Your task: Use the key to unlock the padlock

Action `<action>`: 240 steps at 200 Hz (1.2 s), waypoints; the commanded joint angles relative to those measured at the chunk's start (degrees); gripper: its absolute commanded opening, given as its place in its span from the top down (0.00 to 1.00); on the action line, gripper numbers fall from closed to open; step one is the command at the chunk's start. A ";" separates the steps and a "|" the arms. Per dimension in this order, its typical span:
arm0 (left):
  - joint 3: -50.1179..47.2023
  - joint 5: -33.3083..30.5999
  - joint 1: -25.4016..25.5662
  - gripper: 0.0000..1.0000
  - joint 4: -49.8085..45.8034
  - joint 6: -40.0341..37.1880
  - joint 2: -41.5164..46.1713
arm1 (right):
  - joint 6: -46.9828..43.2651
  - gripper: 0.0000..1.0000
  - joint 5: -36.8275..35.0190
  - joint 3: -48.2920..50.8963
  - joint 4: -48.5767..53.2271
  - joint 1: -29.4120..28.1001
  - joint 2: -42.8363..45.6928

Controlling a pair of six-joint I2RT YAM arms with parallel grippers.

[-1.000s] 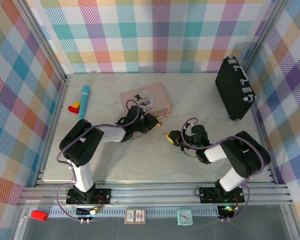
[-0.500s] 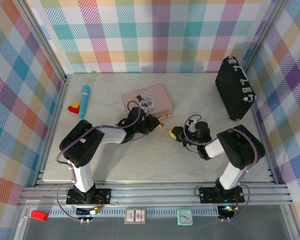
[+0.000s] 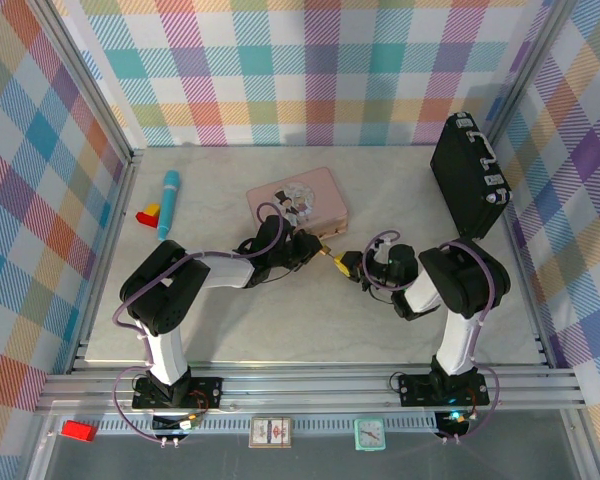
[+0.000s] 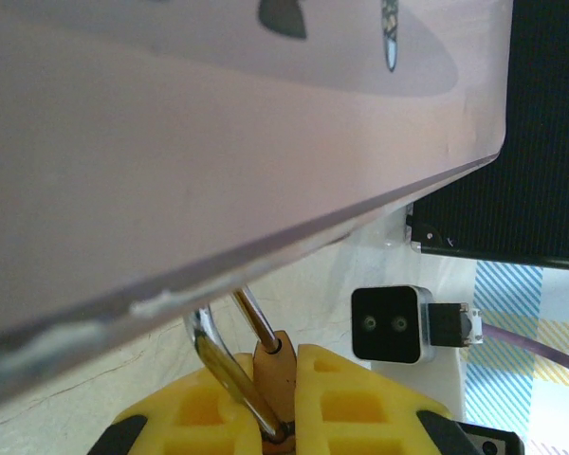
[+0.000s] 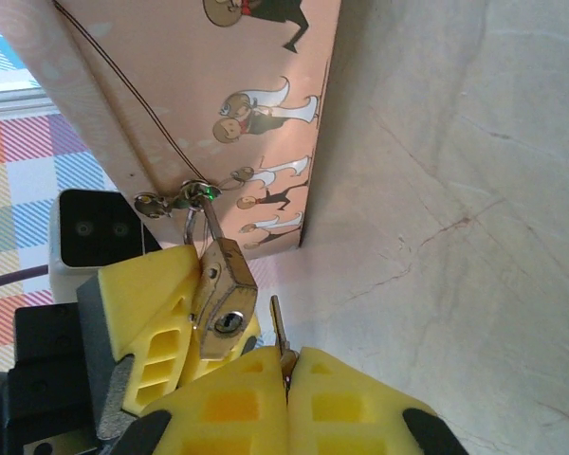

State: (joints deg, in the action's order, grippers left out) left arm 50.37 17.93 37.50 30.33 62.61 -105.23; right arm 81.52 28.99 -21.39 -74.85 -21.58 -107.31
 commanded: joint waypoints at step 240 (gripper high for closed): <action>0.30 5.80 3.02 1.00 -1.18 8.89 -0.52 | 3.11 1.00 1.90 2.32 -5.14 1.37 3.84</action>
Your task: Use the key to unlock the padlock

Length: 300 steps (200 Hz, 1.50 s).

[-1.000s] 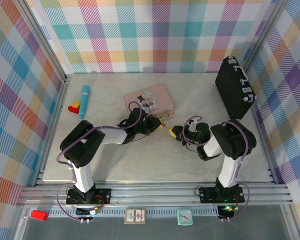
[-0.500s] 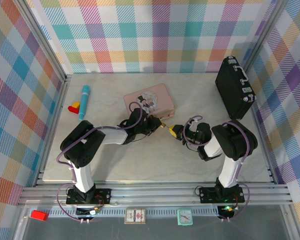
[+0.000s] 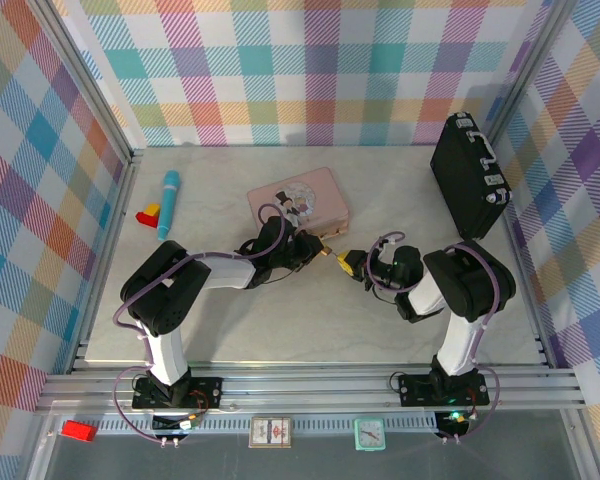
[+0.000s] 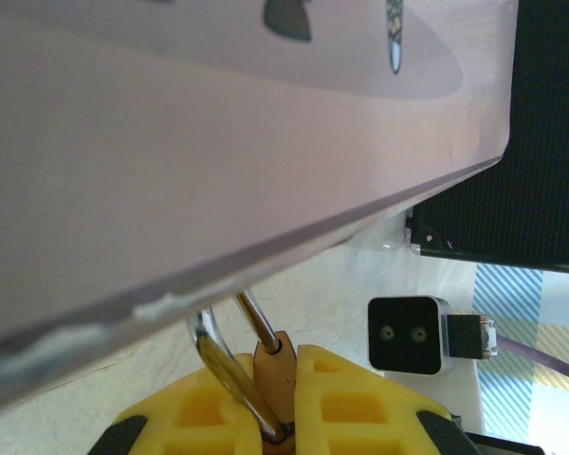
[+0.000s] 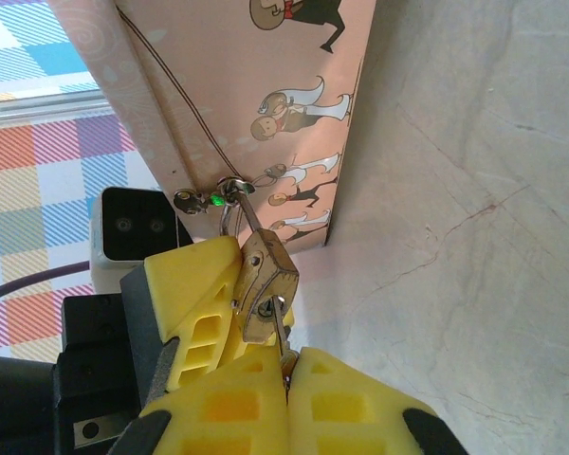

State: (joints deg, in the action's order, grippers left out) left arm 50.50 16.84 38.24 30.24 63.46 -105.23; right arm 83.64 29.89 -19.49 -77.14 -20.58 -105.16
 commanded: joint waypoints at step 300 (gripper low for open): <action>1.48 6.46 2.31 1.00 -0.54 8.70 -1.32 | 0.52 1.00 -0.27 0.68 2.08 0.29 3.26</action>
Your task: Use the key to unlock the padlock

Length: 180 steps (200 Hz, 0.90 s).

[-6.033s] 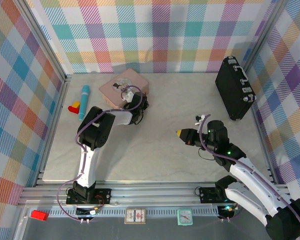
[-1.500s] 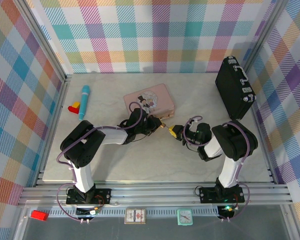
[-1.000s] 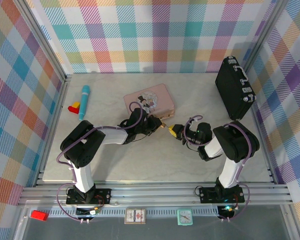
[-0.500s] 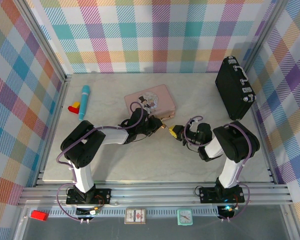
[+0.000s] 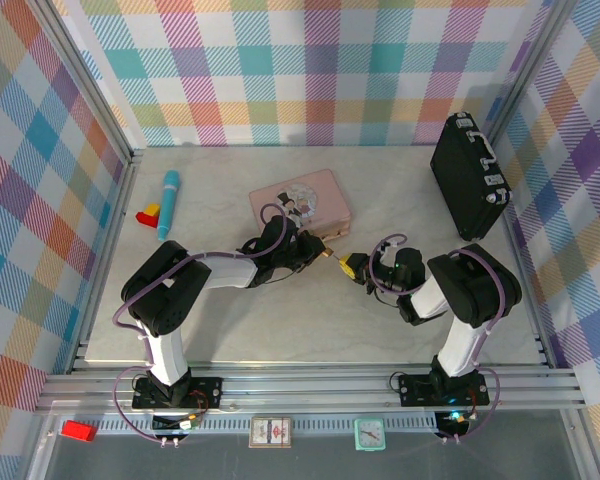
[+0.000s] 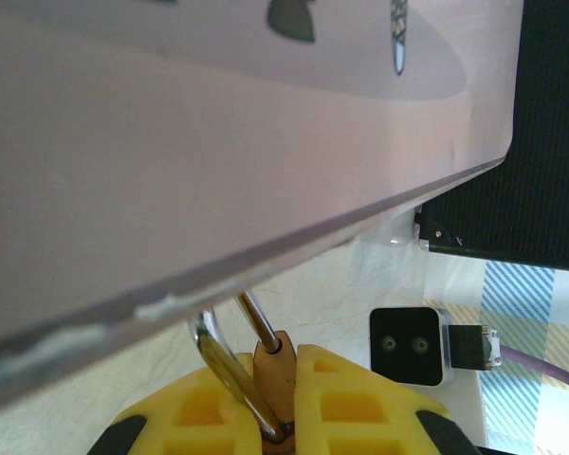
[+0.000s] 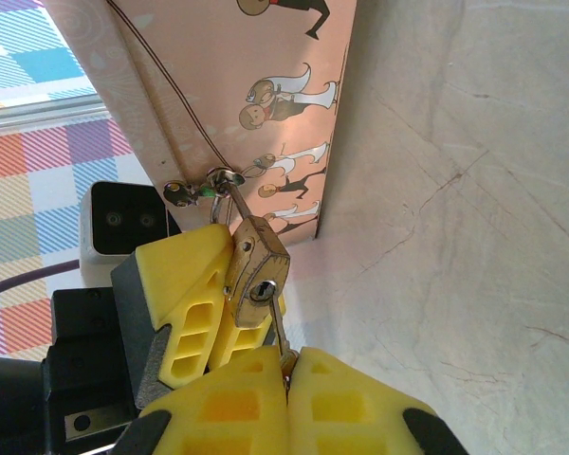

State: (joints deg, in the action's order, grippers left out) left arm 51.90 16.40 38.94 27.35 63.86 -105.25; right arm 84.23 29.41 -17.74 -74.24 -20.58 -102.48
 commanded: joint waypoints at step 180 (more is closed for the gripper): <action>-0.76 7.32 1.66 1.00 3.63 9.19 0.47 | 2.09 1.00 0.39 -2.74 -3.81 0.13 -2.06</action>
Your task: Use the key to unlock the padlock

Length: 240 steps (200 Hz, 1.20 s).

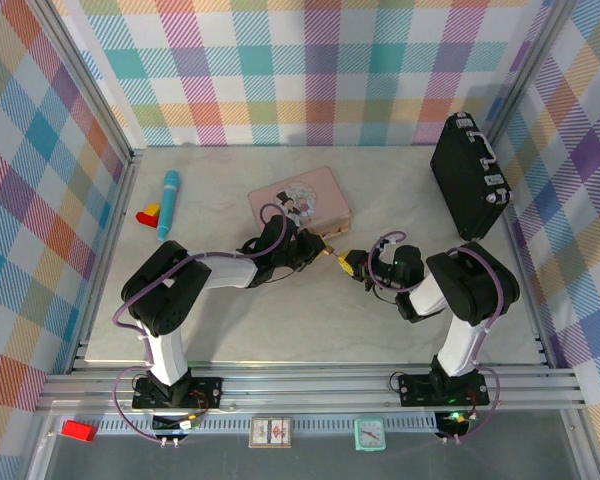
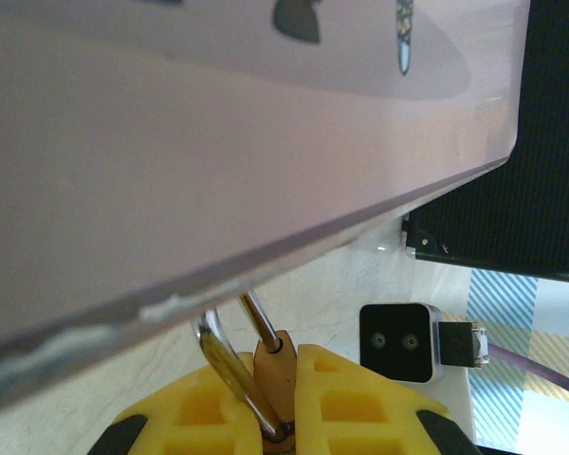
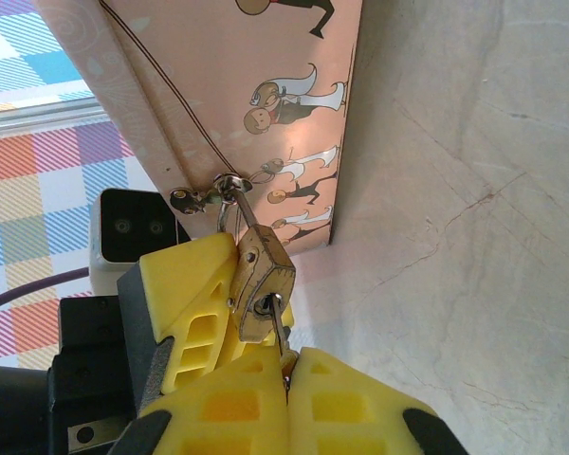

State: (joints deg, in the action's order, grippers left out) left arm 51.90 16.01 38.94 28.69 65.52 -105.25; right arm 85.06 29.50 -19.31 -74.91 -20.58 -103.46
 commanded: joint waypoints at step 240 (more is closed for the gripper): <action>-1.65 8.42 2.63 1.00 2.15 8.80 4.04 | 4.81 1.00 1.00 -4.77 -5.68 0.06 -4.03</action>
State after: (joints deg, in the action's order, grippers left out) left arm 50.85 16.19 39.24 30.17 69.38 -103.72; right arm 89.21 31.40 -22.52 -78.56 -20.58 -106.78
